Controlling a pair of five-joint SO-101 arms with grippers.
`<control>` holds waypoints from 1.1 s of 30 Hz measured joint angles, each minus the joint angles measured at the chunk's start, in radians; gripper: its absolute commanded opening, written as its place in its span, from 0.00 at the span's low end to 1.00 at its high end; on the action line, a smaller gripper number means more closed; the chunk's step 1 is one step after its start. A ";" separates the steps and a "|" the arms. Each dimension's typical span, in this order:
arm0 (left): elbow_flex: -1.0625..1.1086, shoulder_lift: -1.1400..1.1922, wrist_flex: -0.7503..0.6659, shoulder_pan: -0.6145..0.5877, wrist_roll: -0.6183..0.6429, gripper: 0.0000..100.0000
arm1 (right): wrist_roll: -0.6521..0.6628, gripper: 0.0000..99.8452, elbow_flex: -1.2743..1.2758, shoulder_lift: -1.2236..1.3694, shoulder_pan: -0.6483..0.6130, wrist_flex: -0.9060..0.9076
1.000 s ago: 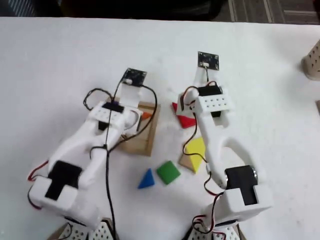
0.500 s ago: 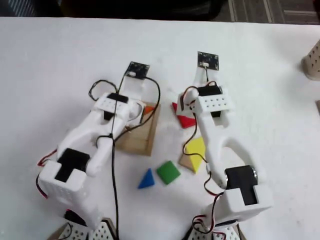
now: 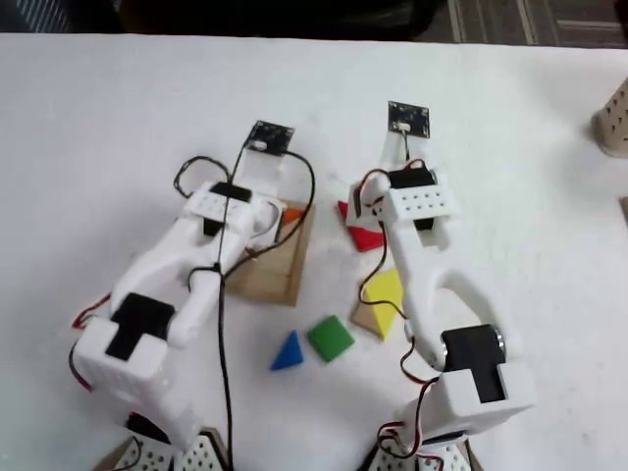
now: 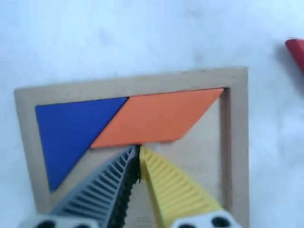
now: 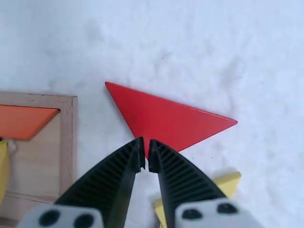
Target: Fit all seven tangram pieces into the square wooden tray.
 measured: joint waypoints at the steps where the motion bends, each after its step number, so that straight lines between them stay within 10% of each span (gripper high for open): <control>1: 0.023 -0.029 0.000 0.000 0.000 0.02 | 0.000 0.02 0.000 0.000 0.000 0.000; 11: 0.390 -0.402 -0.183 -0.081 0.000 0.02 | 0.000 0.02 0.000 0.000 0.000 0.000; 33: 0.408 -0.486 -0.199 -0.196 0.000 0.02 | 0.000 0.02 0.078 0.000 -0.044 0.097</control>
